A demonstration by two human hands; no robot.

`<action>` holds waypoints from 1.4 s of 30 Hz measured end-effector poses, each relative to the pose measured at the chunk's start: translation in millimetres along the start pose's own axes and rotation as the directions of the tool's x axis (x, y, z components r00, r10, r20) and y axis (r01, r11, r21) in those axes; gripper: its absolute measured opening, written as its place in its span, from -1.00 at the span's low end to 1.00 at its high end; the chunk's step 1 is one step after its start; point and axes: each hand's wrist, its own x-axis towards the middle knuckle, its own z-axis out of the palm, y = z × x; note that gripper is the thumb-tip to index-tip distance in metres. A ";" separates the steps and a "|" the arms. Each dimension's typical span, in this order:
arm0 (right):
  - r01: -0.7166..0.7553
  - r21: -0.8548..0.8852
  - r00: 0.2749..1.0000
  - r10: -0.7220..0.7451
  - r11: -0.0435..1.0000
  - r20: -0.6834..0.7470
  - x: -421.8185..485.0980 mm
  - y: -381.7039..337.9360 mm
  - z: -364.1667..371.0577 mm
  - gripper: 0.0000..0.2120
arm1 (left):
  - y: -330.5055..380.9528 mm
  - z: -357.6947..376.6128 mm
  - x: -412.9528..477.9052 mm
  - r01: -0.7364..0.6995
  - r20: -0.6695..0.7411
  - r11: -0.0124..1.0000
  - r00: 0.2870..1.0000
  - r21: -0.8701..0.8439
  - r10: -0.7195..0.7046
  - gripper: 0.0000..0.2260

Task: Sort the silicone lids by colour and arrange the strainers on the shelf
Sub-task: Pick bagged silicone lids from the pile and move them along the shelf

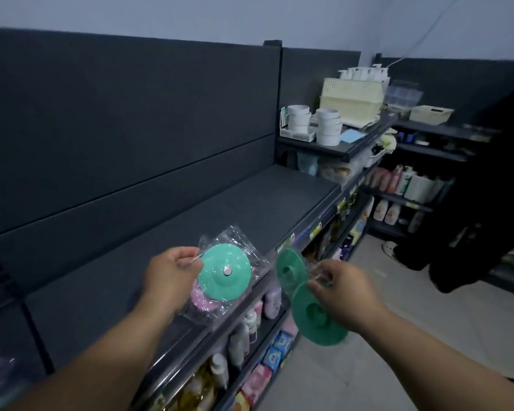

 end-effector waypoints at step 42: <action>0.734 0.100 0.491 -0.626 0.672 0.606 435.8 43.0 83.6 -0.10 | 3.5 216.5 214.7 0.307 -0.323 0.798 0.935 0.519 -0.150 -0.14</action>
